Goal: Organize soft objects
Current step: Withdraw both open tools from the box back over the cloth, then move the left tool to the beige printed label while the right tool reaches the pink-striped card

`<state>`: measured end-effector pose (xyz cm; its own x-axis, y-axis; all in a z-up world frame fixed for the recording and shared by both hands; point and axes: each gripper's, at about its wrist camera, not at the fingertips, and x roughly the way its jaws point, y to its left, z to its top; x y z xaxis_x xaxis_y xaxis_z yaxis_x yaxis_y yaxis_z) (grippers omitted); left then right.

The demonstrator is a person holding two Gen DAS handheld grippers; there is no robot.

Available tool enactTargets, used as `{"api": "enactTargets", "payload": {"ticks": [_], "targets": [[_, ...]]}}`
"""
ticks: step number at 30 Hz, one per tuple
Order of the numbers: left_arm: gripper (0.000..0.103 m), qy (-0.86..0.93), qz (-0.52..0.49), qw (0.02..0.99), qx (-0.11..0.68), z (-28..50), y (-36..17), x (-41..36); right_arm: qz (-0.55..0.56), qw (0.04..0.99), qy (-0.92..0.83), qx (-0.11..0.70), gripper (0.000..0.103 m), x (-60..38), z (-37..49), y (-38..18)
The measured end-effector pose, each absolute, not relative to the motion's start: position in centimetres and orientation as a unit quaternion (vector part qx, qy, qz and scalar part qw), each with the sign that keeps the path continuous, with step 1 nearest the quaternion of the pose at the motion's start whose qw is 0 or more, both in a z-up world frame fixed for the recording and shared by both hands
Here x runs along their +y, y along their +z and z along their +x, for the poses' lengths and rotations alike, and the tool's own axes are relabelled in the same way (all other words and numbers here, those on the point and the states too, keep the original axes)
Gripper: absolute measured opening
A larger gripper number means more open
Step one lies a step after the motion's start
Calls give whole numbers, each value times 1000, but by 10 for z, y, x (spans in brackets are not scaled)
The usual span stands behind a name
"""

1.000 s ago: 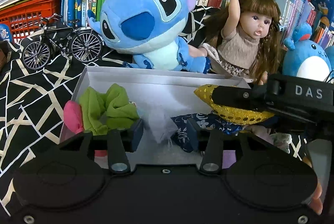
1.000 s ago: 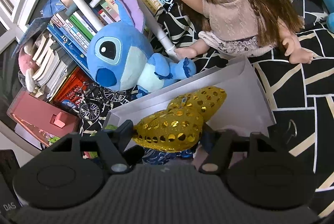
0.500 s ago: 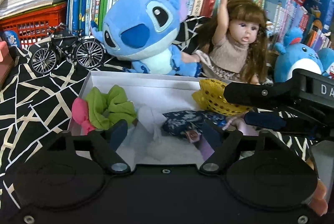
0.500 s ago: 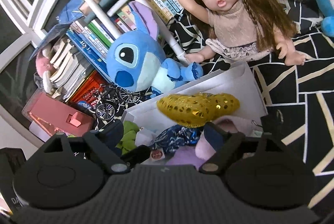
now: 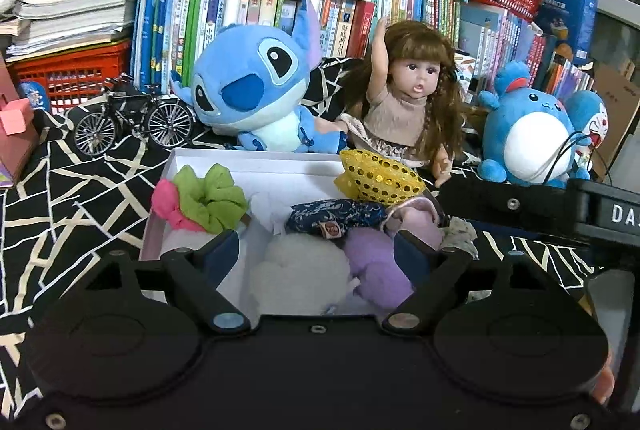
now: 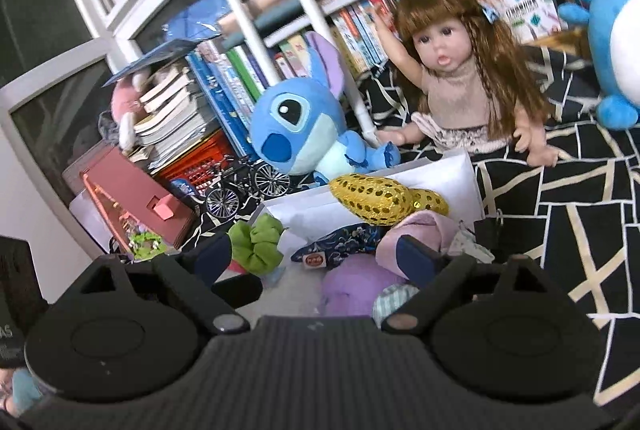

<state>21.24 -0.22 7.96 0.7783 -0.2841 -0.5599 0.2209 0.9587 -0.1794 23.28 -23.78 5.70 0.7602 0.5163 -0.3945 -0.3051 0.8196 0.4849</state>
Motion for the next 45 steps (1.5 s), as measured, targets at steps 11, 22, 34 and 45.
{"api": "enactTargets", "payload": {"ticks": [11,22,34,45], "targets": [[85,-123,-45,950,284,162,73,17,149,928,241,241,96,-229,186,52],[85,-96,-26,949,298,134,46,31,72,939,248,229,97,-207,142,35],[85,-74,-29,943,322,132,22,44,36,939,259,225,99,-188,108,14],[85,-69,-36,940,331,126,9,53,14,933,283,221,101,-172,80,-8]]}}
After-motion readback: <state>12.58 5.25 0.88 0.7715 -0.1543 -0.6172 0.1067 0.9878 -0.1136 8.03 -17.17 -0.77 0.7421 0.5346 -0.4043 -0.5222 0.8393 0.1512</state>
